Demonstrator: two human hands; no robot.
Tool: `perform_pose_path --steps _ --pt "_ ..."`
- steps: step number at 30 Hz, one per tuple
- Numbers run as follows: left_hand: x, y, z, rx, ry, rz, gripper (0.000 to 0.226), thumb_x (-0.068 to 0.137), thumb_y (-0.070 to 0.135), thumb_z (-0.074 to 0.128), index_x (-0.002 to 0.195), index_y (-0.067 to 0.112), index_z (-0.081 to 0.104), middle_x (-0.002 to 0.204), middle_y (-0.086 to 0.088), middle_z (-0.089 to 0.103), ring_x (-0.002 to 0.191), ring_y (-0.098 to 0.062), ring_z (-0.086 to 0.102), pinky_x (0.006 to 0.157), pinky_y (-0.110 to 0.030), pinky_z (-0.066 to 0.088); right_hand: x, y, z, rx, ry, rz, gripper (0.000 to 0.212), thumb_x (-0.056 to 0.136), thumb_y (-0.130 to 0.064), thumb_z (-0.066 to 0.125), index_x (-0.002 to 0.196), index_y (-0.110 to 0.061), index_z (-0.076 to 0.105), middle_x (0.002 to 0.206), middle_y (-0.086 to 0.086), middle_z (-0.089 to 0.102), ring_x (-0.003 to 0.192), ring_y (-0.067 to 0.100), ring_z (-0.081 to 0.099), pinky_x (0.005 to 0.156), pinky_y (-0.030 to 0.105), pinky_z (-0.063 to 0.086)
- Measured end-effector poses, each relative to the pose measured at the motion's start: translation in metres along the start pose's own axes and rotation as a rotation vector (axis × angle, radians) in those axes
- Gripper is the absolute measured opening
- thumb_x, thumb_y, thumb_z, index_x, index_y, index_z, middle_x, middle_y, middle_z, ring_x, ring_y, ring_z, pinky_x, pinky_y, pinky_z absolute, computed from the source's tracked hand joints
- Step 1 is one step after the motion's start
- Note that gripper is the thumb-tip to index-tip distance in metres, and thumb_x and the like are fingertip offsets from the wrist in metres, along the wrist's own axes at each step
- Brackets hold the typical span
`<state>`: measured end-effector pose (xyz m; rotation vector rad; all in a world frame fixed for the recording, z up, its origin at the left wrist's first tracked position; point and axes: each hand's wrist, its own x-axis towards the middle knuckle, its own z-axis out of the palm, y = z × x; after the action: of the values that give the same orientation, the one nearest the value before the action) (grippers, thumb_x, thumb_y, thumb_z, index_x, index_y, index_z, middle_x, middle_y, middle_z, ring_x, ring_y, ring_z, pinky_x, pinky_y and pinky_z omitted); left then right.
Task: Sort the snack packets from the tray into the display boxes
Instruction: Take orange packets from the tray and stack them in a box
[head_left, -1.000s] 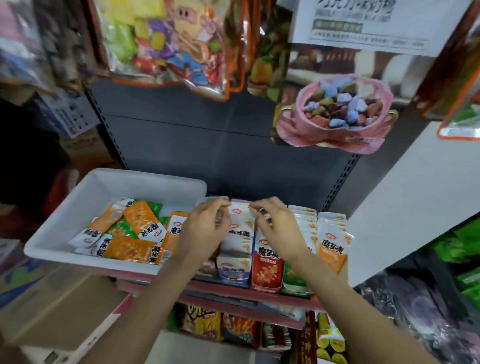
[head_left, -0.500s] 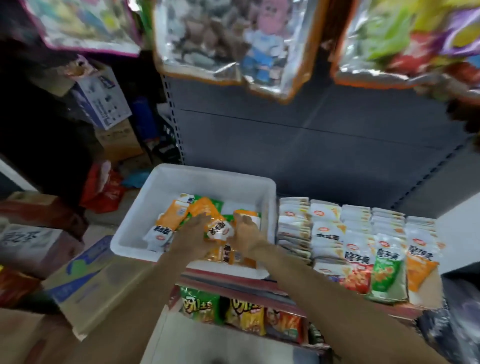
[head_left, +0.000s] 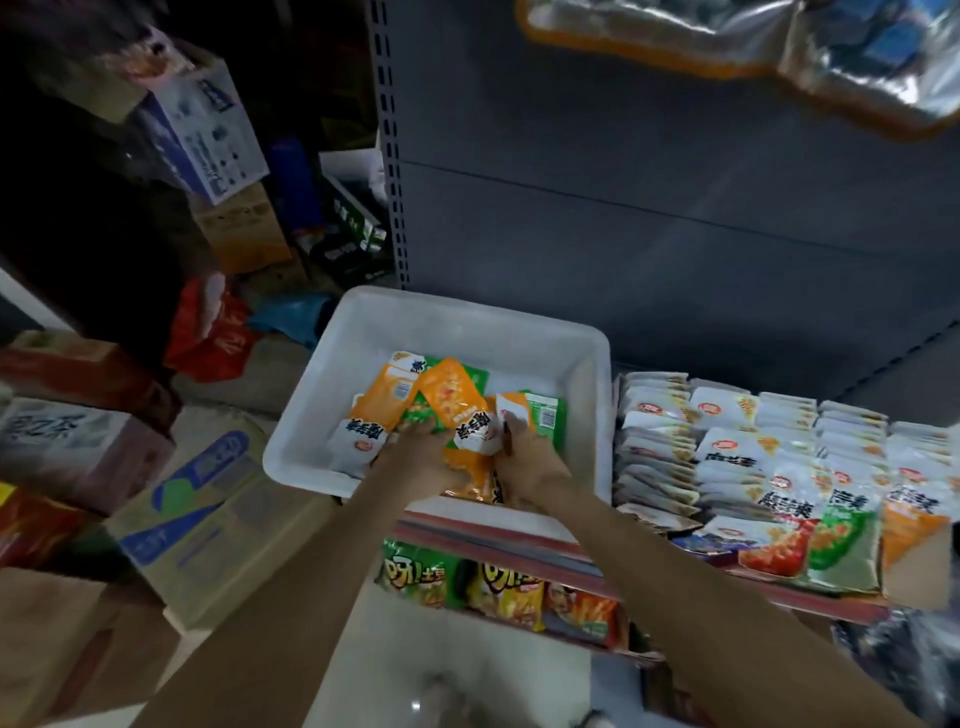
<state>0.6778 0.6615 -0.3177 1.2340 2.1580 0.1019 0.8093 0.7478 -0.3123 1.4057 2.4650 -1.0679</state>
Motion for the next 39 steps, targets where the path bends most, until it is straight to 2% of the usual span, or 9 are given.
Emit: perform_pose_path --steps 3,8,14,18,21,28,32,36,39 --pt "0.002 -0.003 0.005 -0.019 0.048 0.009 0.077 0.077 0.050 0.063 0.144 0.025 0.036 0.153 -0.003 0.028 0.138 -0.028 0.029 0.108 -0.046 0.033 -0.008 -0.005 -0.009 0.099 0.023 -0.097 0.040 0.095 -0.008 0.042 0.135 -0.011 0.045 0.115 0.018 0.063 0.101 0.033 0.060 0.078 0.034 0.047" --pt "-0.006 0.004 -0.001 -0.471 0.280 0.096 0.030 0.089 0.032 0.058 0.119 0.029 0.058 0.117 0.005 0.065 0.107 -0.016 0.060 0.090 -0.042 0.050 -0.027 -0.013 -0.029 0.556 0.100 -0.111 0.028 0.088 0.008 0.047 0.101 -0.014 0.059 0.080 0.003 0.066 0.057 0.009 0.056 0.049 0.018 0.046" --pt "-0.039 0.052 -0.027 -0.854 0.290 0.319 0.034 0.091 0.023 0.059 0.124 0.025 0.051 0.104 0.004 0.069 0.096 -0.006 0.065 0.080 -0.017 0.047 -0.047 -0.004 -0.071 0.819 0.200 -0.177 0.026 0.089 0.006 0.051 0.099 -0.018 0.053 0.090 0.007 0.066 0.068 0.015 0.059 0.059 0.026 0.049" --pt "-0.043 0.097 -0.031 -0.984 0.275 0.387 0.039 0.088 0.014 0.064 0.121 0.028 0.048 0.097 0.003 0.067 0.091 -0.003 0.064 0.079 -0.019 0.052 -0.066 0.018 -0.104 0.713 0.359 -0.306 0.056 0.087 0.006 0.053 0.125 -0.033 0.041 0.096 -0.020 0.063 0.079 0.009 0.060 0.064 0.029 0.053" --pt "-0.042 0.138 -0.028 -1.016 0.274 0.430 0.038 0.087 0.007 0.063 0.111 0.033 0.050 0.088 0.002 0.066 0.082 -0.006 0.064 0.071 -0.023 0.055 -0.081 0.044 -0.129 0.677 0.444 -0.346 0.072 0.087 0.006 0.052 0.139 -0.038 0.030 0.103 -0.015 0.060 0.081 0.005 0.059 0.062 0.020 0.050" --pt "-0.049 0.243 -0.007 -0.972 0.183 0.524 0.038 0.086 0.001 0.063 0.102 0.033 0.050 0.081 0.003 0.062 0.075 -0.007 0.063 0.065 -0.028 0.057 -0.121 0.127 -0.186 0.722 0.555 -0.261 0.060 0.088 -0.001 0.059 0.138 -0.028 0.039 0.079 0.005 0.062 0.060 0.007 0.058 0.056 0.025 0.051" --pt "-0.046 0.306 0.016 -0.881 0.118 0.555 0.034 0.088 0.001 0.061 0.114 0.019 0.050 0.086 -0.001 0.061 0.080 -0.017 0.063 0.069 -0.032 0.056 -0.137 0.189 -0.222 0.739 0.601 -0.219 0.022 0.087 -0.006 0.063 0.103 -0.021 0.061 0.070 -0.003 0.066 0.059 0.008 0.058 0.060 0.034 0.048" --pt "-0.038 0.350 0.042 -0.489 0.186 0.596 0.042 0.089 0.021 0.063 0.127 0.018 0.046 0.110 0.003 0.057 0.099 -0.009 0.055 0.083 -0.023 0.044 -0.151 0.245 -0.247 0.640 0.748 -0.115 0.014 0.090 -0.009 0.060 0.104 -0.009 0.056 0.075 0.000 0.062 0.059 0.007 0.059 0.057 0.032 0.051" --pt "-0.034 0.374 0.058 -0.067 0.289 0.663 0.055 0.089 0.032 0.061 0.137 0.019 0.038 0.139 0.001 0.043 0.128 -0.016 0.039 0.102 -0.034 0.037 -0.157 0.280 -0.256 0.539 0.815 -0.048 0.011 0.092 -0.013 0.058 0.101 -0.017 0.051 0.084 -0.002 0.062 0.074 0.019 0.061 0.059 0.030 0.050"
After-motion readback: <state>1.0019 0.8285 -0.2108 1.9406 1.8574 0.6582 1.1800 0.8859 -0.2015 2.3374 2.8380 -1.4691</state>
